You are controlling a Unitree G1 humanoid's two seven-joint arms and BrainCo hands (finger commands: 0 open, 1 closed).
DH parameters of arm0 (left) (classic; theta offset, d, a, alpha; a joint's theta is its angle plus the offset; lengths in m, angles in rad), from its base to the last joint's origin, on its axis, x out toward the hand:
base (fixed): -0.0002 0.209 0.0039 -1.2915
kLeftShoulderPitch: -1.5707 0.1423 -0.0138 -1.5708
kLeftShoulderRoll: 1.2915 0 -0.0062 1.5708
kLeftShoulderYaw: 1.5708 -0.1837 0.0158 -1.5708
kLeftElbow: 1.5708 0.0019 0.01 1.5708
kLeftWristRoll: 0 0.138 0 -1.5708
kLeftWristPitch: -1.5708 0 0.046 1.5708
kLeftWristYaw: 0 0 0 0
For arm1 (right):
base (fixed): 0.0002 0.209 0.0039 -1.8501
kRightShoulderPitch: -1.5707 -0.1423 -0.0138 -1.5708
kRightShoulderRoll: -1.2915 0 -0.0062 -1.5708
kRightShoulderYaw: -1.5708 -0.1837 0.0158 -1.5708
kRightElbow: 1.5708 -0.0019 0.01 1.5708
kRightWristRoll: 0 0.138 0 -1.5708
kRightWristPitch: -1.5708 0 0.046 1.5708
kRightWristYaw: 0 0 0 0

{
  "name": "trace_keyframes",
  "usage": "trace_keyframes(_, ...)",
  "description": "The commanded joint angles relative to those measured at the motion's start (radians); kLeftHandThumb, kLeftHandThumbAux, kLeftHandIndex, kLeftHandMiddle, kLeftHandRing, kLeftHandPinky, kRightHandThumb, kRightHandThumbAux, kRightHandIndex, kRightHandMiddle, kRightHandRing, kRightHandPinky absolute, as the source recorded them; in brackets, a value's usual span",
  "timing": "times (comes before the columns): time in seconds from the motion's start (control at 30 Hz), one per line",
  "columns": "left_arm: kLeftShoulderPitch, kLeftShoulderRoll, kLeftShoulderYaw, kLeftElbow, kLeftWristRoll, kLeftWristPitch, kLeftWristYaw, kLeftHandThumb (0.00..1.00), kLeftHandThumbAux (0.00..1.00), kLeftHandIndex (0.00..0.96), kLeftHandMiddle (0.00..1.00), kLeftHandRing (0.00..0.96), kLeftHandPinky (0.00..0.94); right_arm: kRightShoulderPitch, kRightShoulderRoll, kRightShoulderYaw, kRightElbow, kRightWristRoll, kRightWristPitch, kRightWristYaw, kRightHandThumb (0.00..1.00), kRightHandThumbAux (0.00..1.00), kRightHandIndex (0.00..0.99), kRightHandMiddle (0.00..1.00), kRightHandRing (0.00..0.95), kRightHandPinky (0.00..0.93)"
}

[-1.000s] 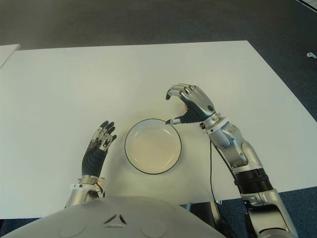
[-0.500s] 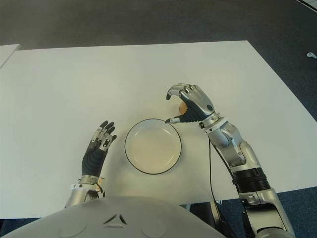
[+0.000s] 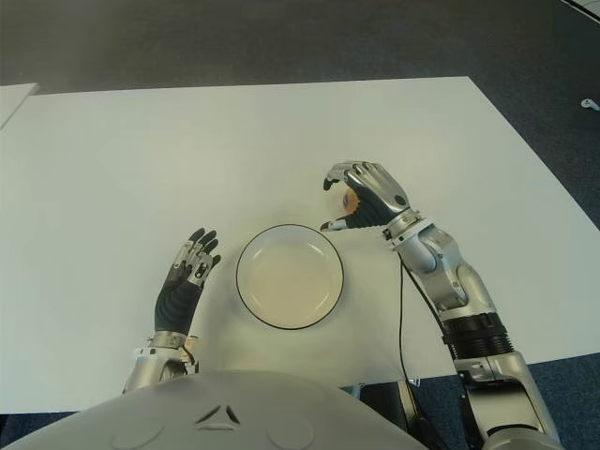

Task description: Put the apples into the plate.

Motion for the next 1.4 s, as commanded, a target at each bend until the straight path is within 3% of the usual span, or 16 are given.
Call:
trace_keyframes(0.03, 0.007, -0.029, -0.029, 0.001, 0.010, 0.016, 0.003, 0.229, 0.506, 0.089, 0.106, 0.079, 0.094, -0.006, -0.032, 0.005, -0.019, -0.020, 0.069, 0.089, 0.284, 0.537, 0.212, 0.225, 0.200, 0.168)
trace_keyframes(0.17, 0.006, -0.031, -0.028, 0.002, 0.004, 0.014, 0.002, 0.231, 0.508, 0.092, 0.107, 0.079, 0.099, -0.019, -0.067, 0.010, -0.014, -0.027, 0.097, 0.161, 0.199, 0.473, 0.102, 0.073, 0.049, 0.039)
trace_keyframes(0.33, 0.007, -0.030, -0.028, 0.004, 0.003, 0.008, 0.000, 0.235, 0.513, 0.097, 0.106, 0.079, 0.101, -0.045, -0.097, 0.018, 0.024, -0.045, 0.096, 0.190, 0.154, 0.406, 0.040, 0.013, 0.008, 0.006)
trace_keyframes(0.73, 0.009, -0.028, -0.029, 0.004, 0.000, 0.010, -0.004, 0.224, 0.520, 0.084, 0.098, 0.076, 0.102, -0.087, -0.114, 0.036, 0.108, -0.056, 0.109, 0.219, 0.111, 0.265, 0.000, 0.000, 0.000, 0.000)
trace_keyframes(1.07, 0.015, -0.021, -0.031, -0.009, 0.012, 0.018, -0.001, 0.219, 0.506, 0.096, 0.103, 0.072, 0.080, -0.112, -0.116, 0.049, 0.178, -0.068, 0.115, 0.209, 0.122, 0.261, 0.000, 0.000, 0.000, 0.000)
trace_keyframes(1.4, 0.016, -0.023, -0.029, 0.004, 0.009, 0.000, 0.000, 0.224, 0.511, 0.089, 0.111, 0.093, 0.124, -0.140, -0.122, 0.064, 0.259, -0.078, 0.106, 0.182, 0.123, 0.287, 0.000, 0.000, 0.000, 0.000)
